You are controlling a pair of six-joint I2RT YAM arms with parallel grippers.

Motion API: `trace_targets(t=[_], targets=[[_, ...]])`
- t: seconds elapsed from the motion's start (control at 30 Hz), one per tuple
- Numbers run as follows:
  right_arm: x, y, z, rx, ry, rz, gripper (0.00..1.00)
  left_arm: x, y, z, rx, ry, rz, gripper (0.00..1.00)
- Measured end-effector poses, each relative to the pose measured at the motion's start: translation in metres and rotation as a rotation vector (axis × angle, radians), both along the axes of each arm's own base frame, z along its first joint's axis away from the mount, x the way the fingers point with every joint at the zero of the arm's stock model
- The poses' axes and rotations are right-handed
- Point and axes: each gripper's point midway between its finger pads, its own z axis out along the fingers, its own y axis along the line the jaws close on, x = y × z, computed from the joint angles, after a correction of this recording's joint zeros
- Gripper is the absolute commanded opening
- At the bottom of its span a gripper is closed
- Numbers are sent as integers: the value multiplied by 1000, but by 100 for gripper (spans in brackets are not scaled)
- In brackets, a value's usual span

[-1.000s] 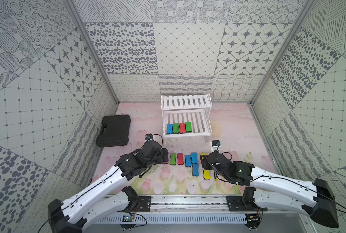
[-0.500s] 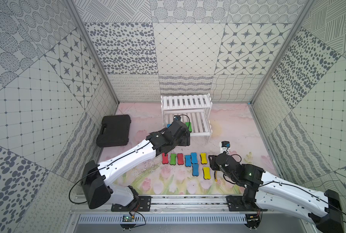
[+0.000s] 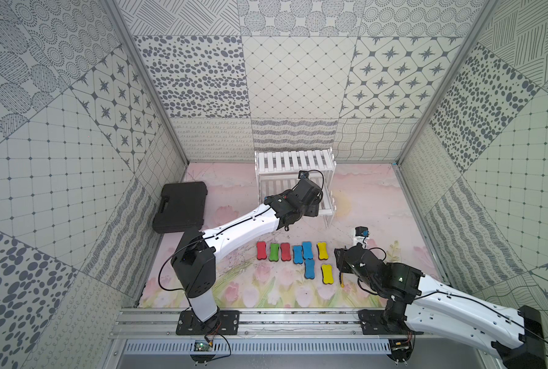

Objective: Remove the whiteboard erasers from the shelf
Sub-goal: Pick up the whiteboard eraser from the shelf.

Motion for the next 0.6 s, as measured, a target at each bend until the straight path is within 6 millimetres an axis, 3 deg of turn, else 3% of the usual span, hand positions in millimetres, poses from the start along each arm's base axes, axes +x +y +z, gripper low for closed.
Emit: trace_targets(t=[0.27,0.6], targets=[[0,-6,-1,-14,4,-12,48,16,9,-12,32,-4,51,71],[0,-9,-1,-17,5,-22,48,22,12,-21,52,3,70,70]])
